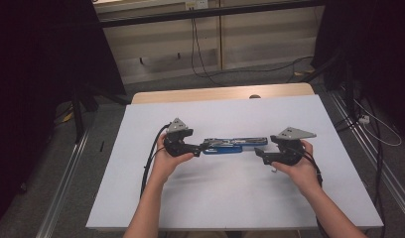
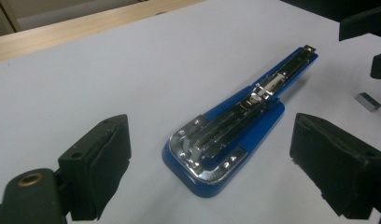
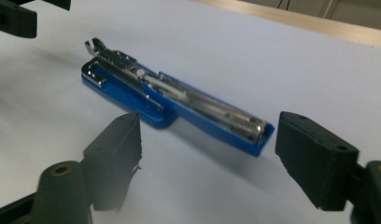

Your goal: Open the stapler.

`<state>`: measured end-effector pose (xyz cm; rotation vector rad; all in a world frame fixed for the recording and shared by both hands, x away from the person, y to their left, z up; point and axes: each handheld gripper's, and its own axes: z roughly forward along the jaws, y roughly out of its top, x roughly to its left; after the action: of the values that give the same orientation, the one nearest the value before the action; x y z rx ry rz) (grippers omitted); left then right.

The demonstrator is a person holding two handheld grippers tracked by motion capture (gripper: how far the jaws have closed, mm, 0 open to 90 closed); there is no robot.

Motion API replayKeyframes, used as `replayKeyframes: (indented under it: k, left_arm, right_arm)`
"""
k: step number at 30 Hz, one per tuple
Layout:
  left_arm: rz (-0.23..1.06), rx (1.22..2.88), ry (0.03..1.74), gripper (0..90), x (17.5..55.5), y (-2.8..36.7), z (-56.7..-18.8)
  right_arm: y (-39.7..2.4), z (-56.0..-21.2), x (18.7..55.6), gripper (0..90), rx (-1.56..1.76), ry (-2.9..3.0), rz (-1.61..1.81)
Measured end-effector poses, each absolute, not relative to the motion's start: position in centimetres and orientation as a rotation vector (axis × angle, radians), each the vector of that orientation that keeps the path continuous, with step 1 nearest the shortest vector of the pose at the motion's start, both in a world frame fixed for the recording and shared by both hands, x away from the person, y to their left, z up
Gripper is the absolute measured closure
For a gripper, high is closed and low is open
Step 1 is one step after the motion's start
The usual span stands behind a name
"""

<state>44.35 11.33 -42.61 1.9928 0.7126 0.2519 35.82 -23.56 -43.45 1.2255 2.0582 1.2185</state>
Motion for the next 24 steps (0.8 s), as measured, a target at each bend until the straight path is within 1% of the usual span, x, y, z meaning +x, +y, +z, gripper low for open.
replayKeyframes:
  k: [5,9,19,24]
  left_arm:
    - [0.248,2.001,0.722,11.1,44.1,11.5,-42.8]
    - [0.255,2.007,0.727,10.7,43.8,11.8,-42.8]
    - [0.287,2.029,0.73,9.4,43.1,12.9,-42.8]
    - [0.286,2.008,0.74,9.1,42.9,13.3,-42.6]
  right_arm:
    - [-24.3,-44.2,34.5,17.6,1.255,2.079,1.208]
    - [-24.6,-44.4,33.7,16.5,1.253,2.089,1.203]
    - [-25.3,-45.2,32.2,15.8,1.26,2.109,1.174]
    - [-25.6,-45.7,31.3,16.1,1.273,2.127,1.168]
